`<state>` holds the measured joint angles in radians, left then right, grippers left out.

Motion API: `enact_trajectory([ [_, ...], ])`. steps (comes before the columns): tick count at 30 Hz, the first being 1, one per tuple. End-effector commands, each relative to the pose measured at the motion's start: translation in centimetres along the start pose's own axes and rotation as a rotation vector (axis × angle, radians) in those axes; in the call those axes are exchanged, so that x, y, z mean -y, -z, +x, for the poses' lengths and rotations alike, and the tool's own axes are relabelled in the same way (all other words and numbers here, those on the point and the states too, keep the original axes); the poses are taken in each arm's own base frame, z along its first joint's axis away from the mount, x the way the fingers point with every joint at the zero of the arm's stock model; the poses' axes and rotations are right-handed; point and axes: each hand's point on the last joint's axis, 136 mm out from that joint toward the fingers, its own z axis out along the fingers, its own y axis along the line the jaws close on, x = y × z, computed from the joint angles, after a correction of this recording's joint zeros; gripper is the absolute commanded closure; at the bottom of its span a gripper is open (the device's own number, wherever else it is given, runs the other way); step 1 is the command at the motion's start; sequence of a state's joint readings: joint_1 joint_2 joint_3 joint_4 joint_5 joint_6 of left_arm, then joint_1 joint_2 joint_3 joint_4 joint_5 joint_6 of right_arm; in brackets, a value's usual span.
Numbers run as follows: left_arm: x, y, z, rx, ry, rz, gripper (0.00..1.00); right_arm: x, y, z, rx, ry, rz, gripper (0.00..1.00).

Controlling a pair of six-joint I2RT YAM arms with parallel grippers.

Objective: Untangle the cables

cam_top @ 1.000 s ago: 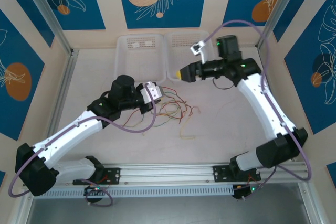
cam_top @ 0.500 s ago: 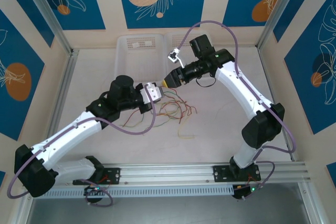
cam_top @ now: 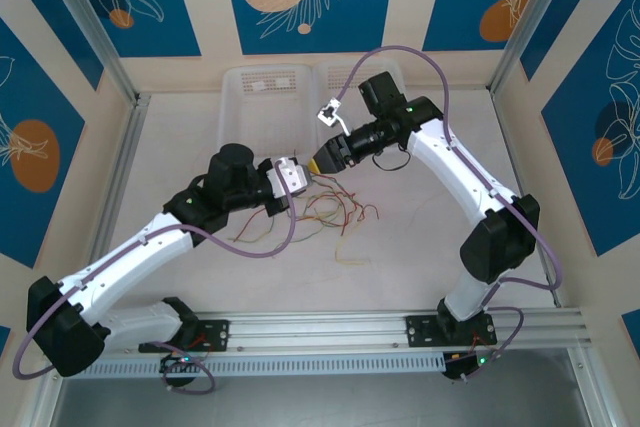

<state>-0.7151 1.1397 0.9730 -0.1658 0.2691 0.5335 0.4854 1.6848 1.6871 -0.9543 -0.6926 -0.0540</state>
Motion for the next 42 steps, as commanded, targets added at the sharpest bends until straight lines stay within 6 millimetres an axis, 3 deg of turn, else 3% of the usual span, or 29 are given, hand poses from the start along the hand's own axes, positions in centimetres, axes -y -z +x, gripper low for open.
enact_trajectory([
  [1,0.3,0.5,-1.5,0.053,-0.019,0.01,1.0,-2.3,0.5,0.3,0.009,0.013,-0.077,0.38],
  [9,0.4,0.7,-1.8,0.071,-0.013,0.016,1.0,-5.3,1.5,0.2,0.043,0.069,-0.188,0.32],
  [11,0.5,0.7,-1.9,0.071,-0.012,0.018,1.0,-5.1,1.5,0.3,0.049,0.07,-0.165,0.33],
  [15,0.5,0.7,-2.0,0.076,-0.011,0.018,1.0,-4.3,1.1,0.4,0.026,0.044,-0.142,0.47],
  [19,0.5,0.7,-2.1,0.081,-0.009,0.024,1.0,-3.2,0.1,1.3,-0.009,0.049,-0.093,0.37],
  [22,0.6,0.7,-2.2,0.082,-0.005,0.029,1.0,-3.5,-0.2,1.5,-0.019,0.052,-0.113,0.38],
  [27,0.6,0.7,-2.2,0.082,-0.002,0.027,1.0,-3.6,-0.1,1.1,-0.006,0.064,-0.114,0.75],
  [32,0.5,0.8,-2.1,0.08,-0.004,0.022,1.0,-3.4,0.1,1.1,-0.007,0.059,-0.111,1.0],
  [36,0.3,0.7,-1.8,0.076,-0.004,0.006,1.0,-2.5,0.7,0.6,0.021,0.043,-0.058,1.0],
  [39,-0.7,0.8,-1.4,0.071,0.001,-0.067,1.0,0.1,1.9,-0.4,0.076,0.011,0.098,1.0],
  [42,-2.0,1.3,-1.3,0.087,0.018,-0.135,1.0,2.3,4.3,-1.6,0.156,-0.043,0.211,1.0],
])
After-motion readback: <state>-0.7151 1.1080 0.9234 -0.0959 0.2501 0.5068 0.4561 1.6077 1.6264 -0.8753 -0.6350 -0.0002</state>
